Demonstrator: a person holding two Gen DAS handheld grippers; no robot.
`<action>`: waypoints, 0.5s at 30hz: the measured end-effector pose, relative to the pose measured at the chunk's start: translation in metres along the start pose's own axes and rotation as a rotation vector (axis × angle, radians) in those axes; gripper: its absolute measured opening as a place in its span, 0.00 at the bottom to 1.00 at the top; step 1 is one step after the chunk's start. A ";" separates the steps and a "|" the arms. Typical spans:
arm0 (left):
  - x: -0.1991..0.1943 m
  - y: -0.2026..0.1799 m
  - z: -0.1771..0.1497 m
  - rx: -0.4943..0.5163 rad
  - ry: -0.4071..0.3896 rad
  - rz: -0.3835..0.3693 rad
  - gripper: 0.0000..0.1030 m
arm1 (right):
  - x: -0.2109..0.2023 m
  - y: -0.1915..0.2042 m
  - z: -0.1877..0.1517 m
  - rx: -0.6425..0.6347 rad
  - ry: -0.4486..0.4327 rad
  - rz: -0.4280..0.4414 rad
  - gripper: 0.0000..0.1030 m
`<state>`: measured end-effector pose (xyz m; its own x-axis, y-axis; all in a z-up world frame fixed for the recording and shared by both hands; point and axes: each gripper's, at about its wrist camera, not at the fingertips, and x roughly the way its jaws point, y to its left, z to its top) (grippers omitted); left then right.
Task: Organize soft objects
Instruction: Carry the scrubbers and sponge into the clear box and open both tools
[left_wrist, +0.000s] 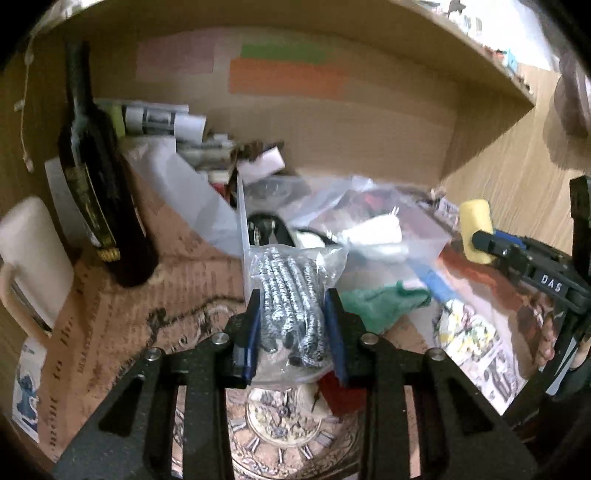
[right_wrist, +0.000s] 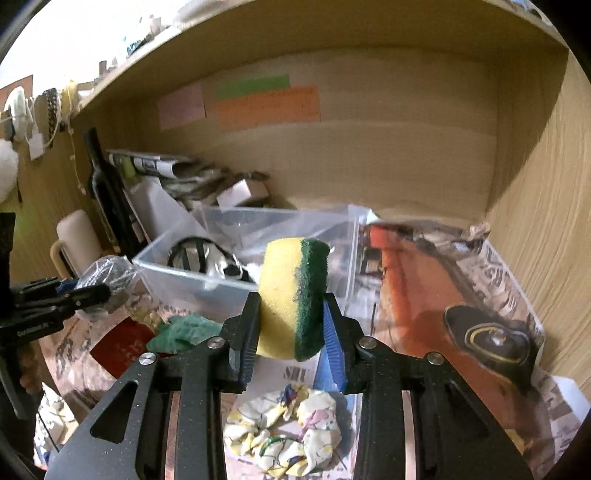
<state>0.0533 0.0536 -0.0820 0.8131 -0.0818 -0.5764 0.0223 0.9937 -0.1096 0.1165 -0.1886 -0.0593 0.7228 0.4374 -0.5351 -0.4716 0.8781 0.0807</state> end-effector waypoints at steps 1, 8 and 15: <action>-0.002 0.000 0.004 0.001 -0.011 -0.003 0.31 | -0.001 0.001 0.002 0.000 -0.007 0.001 0.29; 0.005 -0.006 0.025 0.015 -0.042 -0.011 0.31 | 0.002 0.003 0.009 -0.006 -0.026 0.009 0.29; 0.036 -0.016 0.044 0.015 -0.006 -0.043 0.31 | 0.013 0.001 0.013 -0.006 -0.018 0.010 0.29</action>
<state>0.1078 0.0377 -0.0647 0.8145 -0.1235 -0.5668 0.0654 0.9904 -0.1218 0.1322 -0.1794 -0.0555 0.7267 0.4496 -0.5193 -0.4821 0.8724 0.0808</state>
